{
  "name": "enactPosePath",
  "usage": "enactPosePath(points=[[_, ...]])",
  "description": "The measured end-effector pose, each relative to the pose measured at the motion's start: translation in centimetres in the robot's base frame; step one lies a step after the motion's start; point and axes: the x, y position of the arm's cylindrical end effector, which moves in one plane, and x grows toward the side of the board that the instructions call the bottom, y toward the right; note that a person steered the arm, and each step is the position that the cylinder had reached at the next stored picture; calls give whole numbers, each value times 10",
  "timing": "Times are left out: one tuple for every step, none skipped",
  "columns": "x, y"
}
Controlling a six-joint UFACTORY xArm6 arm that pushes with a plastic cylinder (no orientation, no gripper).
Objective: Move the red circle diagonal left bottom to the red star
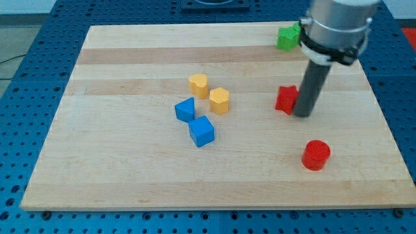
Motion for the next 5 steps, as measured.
enactPosePath(points=[[-7,-36],[-26,-53],[-30,-67],[-30,-83],[-48,-118]])
